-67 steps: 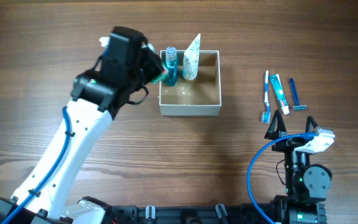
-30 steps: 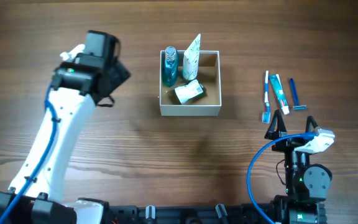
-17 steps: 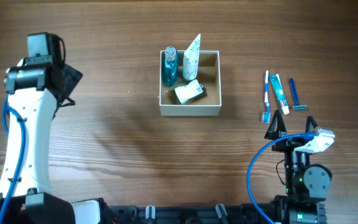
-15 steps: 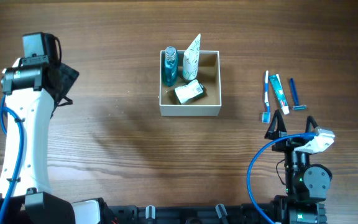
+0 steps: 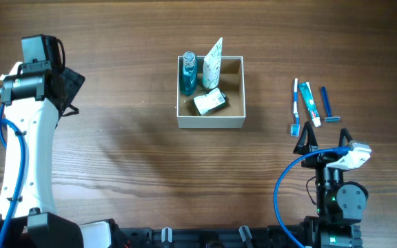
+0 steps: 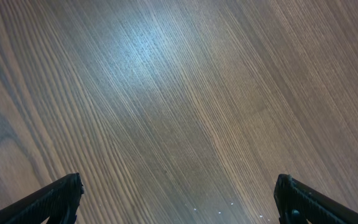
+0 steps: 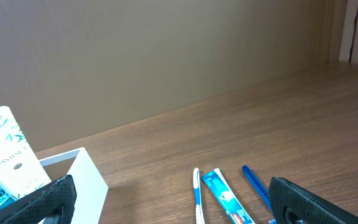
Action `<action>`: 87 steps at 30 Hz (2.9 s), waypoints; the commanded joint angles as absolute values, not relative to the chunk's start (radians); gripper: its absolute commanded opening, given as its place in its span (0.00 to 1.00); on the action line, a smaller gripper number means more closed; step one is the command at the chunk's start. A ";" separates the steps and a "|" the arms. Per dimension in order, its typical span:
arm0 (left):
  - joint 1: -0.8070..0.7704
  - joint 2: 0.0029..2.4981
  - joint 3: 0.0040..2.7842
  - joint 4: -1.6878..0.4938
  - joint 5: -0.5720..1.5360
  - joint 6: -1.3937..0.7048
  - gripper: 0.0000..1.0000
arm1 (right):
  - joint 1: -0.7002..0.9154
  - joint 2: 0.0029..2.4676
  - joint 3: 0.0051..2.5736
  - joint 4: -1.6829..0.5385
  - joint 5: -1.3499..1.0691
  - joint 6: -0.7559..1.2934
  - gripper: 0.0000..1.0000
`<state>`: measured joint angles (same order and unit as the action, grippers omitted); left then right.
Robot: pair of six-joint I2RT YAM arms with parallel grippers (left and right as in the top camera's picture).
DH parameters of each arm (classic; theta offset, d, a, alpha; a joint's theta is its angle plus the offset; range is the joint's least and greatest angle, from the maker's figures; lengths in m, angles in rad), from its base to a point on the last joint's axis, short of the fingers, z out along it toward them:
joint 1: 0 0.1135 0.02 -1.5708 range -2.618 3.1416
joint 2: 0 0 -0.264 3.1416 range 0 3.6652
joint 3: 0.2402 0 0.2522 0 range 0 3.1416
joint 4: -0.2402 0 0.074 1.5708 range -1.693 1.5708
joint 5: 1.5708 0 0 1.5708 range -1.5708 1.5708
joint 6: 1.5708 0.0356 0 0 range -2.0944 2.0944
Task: Pack container
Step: 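Release the soap in the box and retract the left arm, then move the right gripper over the blue-white toothbrush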
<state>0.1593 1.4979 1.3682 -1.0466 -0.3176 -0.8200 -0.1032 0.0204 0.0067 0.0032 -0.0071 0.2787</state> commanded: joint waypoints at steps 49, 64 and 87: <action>0.164 1.482 1.380 -1.044 -0.334 -0.815 1.00 | -0.098 0.886 1.110 -0.339 -0.197 -0.075 1.00; 0.164 1.482 1.380 -1.044 -0.334 -0.815 1.00 | -0.098 1.297 1.533 -0.942 -0.238 0.036 1.00; 0.164 1.482 1.380 -1.044 -0.334 -0.815 1.00 | -0.098 1.738 1.483 -1.134 -0.151 -0.017 1.00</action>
<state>0.1593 1.4979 1.3682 -1.0435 -0.3176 -0.8200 -0.1032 1.6867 1.4853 -1.0832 -0.2073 -0.0055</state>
